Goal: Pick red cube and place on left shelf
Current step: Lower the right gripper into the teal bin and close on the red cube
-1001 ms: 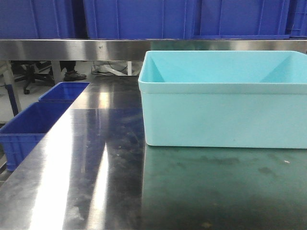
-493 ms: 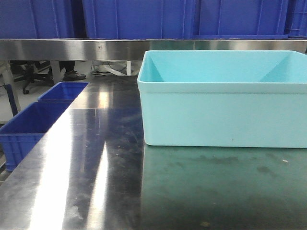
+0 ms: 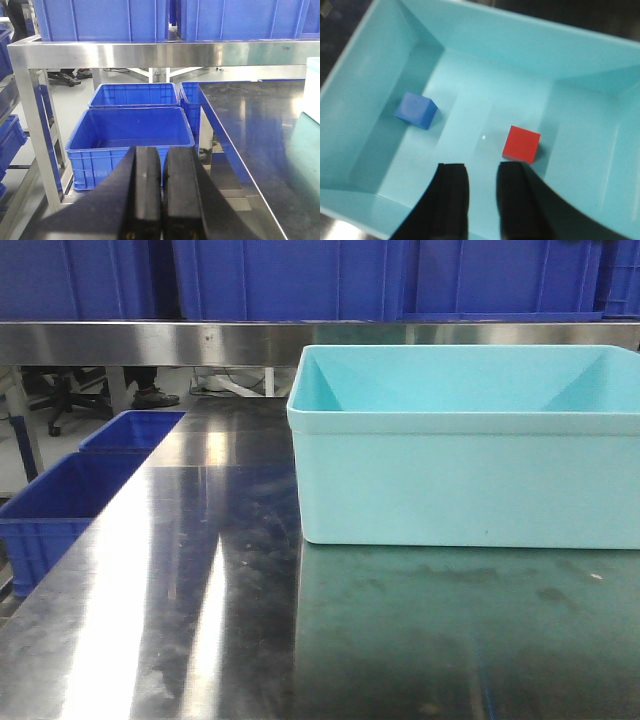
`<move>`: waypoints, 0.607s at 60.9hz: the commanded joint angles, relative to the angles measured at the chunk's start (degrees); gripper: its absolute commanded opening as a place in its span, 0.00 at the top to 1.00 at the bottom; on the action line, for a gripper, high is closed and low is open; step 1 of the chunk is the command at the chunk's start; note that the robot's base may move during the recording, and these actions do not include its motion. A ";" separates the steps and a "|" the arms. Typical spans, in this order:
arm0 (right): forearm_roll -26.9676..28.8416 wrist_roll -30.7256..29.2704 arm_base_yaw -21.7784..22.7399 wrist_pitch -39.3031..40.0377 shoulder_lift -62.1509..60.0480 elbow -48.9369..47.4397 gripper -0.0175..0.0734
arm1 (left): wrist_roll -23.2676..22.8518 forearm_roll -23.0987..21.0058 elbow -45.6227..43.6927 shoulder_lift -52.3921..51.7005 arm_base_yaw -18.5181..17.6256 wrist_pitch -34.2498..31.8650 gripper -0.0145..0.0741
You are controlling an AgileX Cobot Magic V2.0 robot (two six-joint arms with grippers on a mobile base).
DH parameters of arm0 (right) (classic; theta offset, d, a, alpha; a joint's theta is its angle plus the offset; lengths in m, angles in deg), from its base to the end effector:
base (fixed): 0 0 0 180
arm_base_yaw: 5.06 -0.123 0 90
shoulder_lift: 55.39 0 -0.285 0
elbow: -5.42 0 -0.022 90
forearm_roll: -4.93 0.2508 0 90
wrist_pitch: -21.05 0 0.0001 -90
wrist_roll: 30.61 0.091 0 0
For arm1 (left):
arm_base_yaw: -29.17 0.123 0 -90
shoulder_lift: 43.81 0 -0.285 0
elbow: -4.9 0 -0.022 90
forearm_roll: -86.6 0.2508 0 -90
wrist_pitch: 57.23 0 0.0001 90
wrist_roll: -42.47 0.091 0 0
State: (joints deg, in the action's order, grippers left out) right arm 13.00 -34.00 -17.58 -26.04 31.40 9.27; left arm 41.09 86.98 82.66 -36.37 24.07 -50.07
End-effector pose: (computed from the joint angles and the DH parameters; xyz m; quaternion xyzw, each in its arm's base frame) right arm 0.2871 0.0734 0.3600 -0.1029 0.9251 0.0938 0.3533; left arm 0.0562 -0.0049 0.1990 0.0255 0.7211 -0.0366 0.6914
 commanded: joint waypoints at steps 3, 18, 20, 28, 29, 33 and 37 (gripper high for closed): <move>0.95 0.07 0.02 3.07 2.28 -2.20 0.37 | -0.05 -0.38 1.32 -0.84 -0.31 -5.01 0.72; 0.98 4.26 0.20 3.32 8.40 -2.20 0.18 | -0.05 -0.38 1.32 -0.84 -0.31 -5.01 0.72; 0.98 4.26 0.20 3.32 8.88 -2.20 0.16 | -0.05 -0.38 1.32 -0.84 -0.31 -5.01 0.72; 0.76 4.26 0.20 2.85 10.87 -2.24 0.14 | -0.05 -0.38 1.32 -0.84 -0.31 -5.01 0.72; 0.71 4.26 0.20 2.79 11.07 -2.24 0.14 | -0.05 -0.38 1.32 -0.84 -0.31 -5.01 0.72; 0.57 4.53 0.20 2.46 11.83 -2.26 0.14 | -0.05 -0.38 1.32 -0.84 -0.31 -5.01 0.72; -0.62 6.04 0.20 1.86 12.37 -2.47 0.14 | -0.05 -0.38 1.32 -0.84 -0.31 -5.01 0.72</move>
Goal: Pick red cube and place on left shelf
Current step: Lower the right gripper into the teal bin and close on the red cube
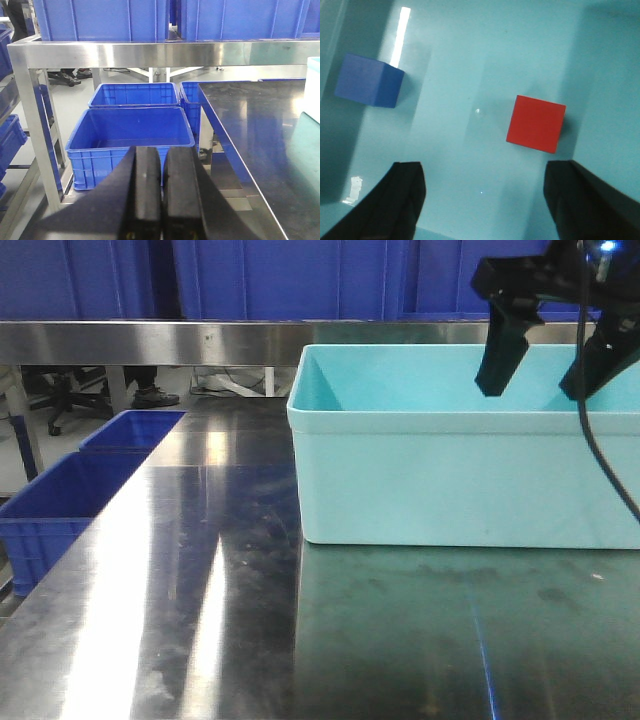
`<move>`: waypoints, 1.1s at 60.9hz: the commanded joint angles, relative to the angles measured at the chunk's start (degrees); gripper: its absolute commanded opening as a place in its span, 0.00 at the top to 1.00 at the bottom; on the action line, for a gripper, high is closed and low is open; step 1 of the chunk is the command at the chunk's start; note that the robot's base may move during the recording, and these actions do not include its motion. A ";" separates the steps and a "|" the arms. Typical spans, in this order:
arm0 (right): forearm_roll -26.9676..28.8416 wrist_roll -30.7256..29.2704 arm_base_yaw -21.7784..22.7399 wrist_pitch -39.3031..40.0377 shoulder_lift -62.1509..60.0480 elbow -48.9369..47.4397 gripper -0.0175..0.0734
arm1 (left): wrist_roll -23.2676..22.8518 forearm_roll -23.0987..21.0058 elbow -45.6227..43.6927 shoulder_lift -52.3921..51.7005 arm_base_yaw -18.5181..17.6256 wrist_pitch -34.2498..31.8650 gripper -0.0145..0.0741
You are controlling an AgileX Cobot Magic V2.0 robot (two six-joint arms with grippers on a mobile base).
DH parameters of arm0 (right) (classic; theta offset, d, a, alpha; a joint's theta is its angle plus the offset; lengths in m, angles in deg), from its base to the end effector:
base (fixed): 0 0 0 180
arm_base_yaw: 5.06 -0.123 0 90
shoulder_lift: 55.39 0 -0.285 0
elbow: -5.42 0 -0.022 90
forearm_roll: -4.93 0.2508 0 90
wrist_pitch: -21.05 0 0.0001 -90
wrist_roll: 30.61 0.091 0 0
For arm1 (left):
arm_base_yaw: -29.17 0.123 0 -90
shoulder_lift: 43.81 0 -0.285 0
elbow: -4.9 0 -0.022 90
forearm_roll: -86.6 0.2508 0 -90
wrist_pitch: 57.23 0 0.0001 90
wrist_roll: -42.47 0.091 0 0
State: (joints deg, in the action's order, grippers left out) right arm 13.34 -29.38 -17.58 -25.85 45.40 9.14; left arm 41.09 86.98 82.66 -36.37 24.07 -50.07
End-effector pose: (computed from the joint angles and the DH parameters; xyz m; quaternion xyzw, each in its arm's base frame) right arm 0.3350 0.0844 0.2822 -0.0599 0.9652 0.0933 0.2368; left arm 0.0562 -0.0049 0.1990 0.0255 0.7211 -0.0366 0.6914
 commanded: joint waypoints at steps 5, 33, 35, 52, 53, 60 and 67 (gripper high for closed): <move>-4.03 4.29 0.20 0.57 -0.82 -3.07 0.14 | -0.05 -0.38 1.32 -0.84 -0.31 -5.01 0.72; -9.93 9.83 0.20 -1.73 6.97 -9.55 0.14 | -0.05 -0.38 1.32 -0.84 -0.31 -5.01 0.72; -9.93 9.83 0.20 -1.62 7.57 -9.55 0.14 | -0.05 -0.38 1.32 -0.84 -0.31 -5.01 0.72; -10.05 9.83 0.20 0.75 12.49 -9.55 0.14 | -0.05 -0.38 1.32 -0.84 -0.31 -5.01 0.72; -10.05 9.83 0.20 0.93 12.65 -9.55 0.14 | -0.05 -0.38 1.32 -0.84 -0.31 -5.01 0.72; -10.05 9.83 0.20 2.18 13.28 -9.55 0.14 | -0.05 -0.38 1.32 -0.84 -0.31 -5.01 0.72; -10.05 9.83 0.20 2.51 13.34 -9.55 0.16 | -0.05 -0.38 1.32 -0.84 -0.31 -5.01 0.72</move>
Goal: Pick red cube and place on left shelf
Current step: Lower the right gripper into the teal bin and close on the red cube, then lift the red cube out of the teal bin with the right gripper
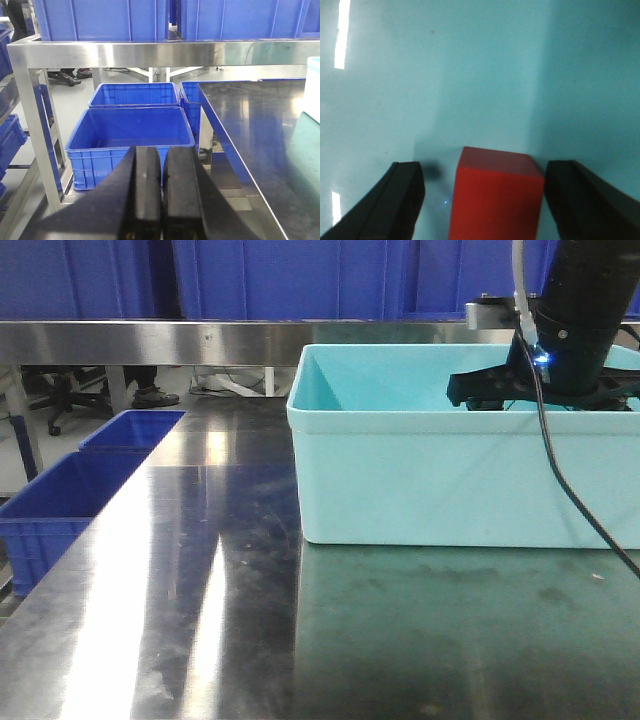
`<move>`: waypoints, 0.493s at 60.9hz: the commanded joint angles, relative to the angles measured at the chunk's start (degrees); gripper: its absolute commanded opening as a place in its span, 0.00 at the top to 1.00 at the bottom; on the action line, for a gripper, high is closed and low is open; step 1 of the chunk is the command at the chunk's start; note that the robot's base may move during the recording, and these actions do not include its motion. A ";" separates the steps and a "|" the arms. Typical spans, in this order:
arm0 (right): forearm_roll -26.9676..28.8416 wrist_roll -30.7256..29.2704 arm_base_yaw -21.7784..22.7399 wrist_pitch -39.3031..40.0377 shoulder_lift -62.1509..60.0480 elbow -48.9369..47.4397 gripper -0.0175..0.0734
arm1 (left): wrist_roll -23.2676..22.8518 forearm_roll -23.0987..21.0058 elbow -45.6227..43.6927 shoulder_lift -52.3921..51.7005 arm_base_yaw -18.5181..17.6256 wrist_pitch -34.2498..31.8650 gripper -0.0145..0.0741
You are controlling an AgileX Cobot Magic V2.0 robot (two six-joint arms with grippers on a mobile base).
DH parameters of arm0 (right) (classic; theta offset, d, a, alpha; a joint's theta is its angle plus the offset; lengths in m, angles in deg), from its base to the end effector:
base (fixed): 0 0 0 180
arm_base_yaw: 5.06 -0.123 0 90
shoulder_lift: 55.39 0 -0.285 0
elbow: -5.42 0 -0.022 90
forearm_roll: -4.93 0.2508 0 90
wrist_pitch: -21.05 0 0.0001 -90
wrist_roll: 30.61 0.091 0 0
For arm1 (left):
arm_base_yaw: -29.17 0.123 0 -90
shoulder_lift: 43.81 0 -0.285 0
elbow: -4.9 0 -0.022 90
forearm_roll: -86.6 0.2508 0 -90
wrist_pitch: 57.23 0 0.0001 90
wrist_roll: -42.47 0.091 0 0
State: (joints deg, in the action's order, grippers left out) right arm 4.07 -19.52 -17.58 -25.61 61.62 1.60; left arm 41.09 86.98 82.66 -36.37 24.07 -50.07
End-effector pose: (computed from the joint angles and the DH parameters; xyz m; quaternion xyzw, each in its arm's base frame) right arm 0.3906 0.0857 0.2129 -0.0164 0.9844 0.0296 0.1725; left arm 0.0562 -0.0049 0.1990 0.0255 0.7211 -0.0366 0.6914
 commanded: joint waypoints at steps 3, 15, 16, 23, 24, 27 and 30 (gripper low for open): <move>-0.86 -0.02 0.20 2.56 -2.76 -2.01 0.20 | -0.05 -0.38 1.32 -0.84 -0.31 -5.01 0.72; -0.87 -0.02 0.20 1.66 -2.69 -2.39 0.54 | -0.05 -0.38 1.32 -0.84 -0.31 -5.01 0.72; -0.87 -0.02 0.20 1.41 -2.69 -2.50 0.56 | -0.05 -0.38 1.32 -0.84 -0.31 -5.01 0.72; -0.87 -0.02 0.20 -0.68 -3.36 -3.66 0.63 | -0.05 -0.38 1.32 -0.84 -0.31 -5.01 0.72; -0.87 -0.02 0.20 -0.84 -3.52 -3.79 0.63 | -0.05 -0.38 1.32 -0.84 -0.31 -5.01 0.72; -0.87 -0.02 0.20 -1.29 -4.37 -4.19 0.63 | -0.05 -0.38 1.32 -0.84 -0.31 -5.01 0.72; -0.87 -0.02 0.20 -1.54 -5.76 -4.47 0.63 | -0.05 -0.38 1.32 -0.84 -0.31 -5.01 0.72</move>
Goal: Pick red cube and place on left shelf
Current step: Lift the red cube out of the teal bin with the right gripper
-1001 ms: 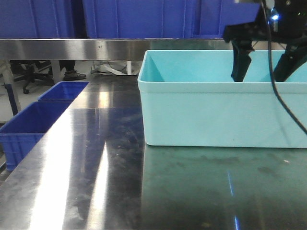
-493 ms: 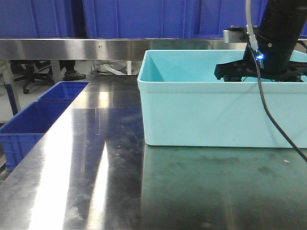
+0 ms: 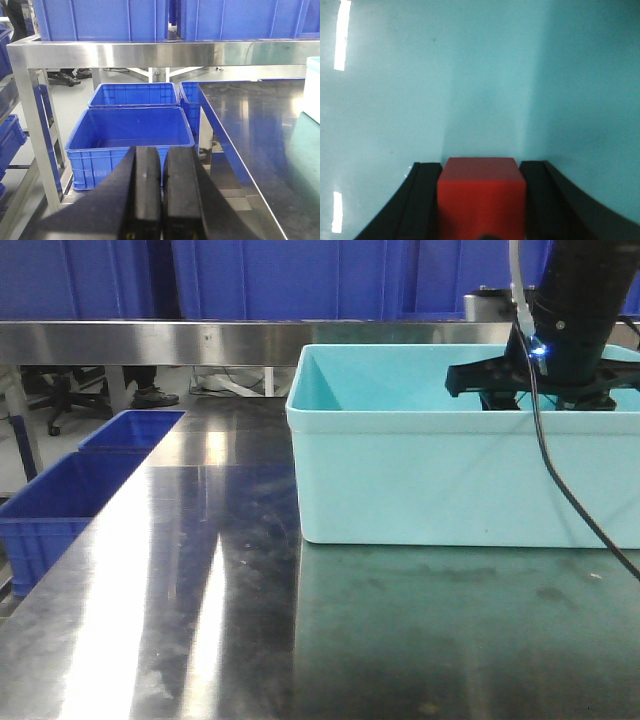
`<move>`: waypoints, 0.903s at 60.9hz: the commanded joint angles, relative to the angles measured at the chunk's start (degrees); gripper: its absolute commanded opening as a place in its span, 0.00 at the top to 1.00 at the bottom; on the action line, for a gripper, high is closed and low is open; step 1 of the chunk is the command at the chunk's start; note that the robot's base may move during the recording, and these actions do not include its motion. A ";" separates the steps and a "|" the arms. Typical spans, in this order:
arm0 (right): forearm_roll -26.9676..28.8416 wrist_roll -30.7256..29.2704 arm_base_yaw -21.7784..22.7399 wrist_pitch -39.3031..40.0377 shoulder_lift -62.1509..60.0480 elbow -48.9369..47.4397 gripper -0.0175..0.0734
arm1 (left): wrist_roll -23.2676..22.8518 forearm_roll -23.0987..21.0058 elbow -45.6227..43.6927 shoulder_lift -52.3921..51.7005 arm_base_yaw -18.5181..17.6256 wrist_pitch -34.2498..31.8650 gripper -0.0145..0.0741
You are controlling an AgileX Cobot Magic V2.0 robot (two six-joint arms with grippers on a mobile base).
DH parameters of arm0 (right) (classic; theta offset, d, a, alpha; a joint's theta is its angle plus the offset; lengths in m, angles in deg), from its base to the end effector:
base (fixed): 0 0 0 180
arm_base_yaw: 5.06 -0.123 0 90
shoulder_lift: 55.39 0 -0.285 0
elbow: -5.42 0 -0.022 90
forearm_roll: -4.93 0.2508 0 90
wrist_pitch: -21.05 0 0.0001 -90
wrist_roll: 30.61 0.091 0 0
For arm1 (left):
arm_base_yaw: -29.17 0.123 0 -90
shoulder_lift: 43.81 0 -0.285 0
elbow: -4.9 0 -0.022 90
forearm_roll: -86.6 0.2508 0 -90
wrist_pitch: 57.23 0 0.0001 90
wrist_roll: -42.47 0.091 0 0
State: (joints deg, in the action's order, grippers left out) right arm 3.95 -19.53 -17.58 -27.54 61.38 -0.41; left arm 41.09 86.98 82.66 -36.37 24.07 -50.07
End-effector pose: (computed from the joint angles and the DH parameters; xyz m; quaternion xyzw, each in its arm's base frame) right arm 0.3929 0.0860 0.2231 -0.0168 0.9839 0.0292 0.1754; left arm 0.0562 -0.0049 0.1990 0.0255 0.7211 -0.0366 0.6914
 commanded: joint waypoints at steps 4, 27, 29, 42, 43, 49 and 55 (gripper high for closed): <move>-0.75 -0.02 0.20 0.45 -7.68 -2.46 0.63 | -0.05 -0.38 1.32 -0.84 -0.31 -5.01 0.72; -0.75 -1.83 -0.54 0.06 -28.28 3.07 0.63 | -0.05 -0.38 1.32 -0.84 -0.31 -5.01 0.72; -0.75 -1.93 -0.54 0.70 -30.89 4.87 0.63 | -0.05 -0.38 1.32 -0.84 -0.31 -5.01 0.72; -0.75 -1.93 -0.54 8.68 -46.89 18.49 0.63 | -0.05 -0.38 1.32 -0.84 -0.31 -5.01 0.72; -0.75 -1.93 -0.54 9.29 -47.97 19.54 0.63 | -0.05 -0.38 1.32 -0.84 -0.31 -5.01 0.72; -0.75 -1.93 -0.54 12.75 -55.57 26.75 0.63 | -0.05 -0.38 1.32 -0.84 -0.31 -5.01 0.72; -0.75 -1.93 -0.54 15.20 -62.29 33.12 0.63 | -0.05 -0.38 1.32 -0.84 -0.31 -5.01 0.72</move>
State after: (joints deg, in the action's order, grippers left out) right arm 3.94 -20.65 -18.00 -18.90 4.99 29.31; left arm 41.09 86.98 82.66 -36.37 24.07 -50.07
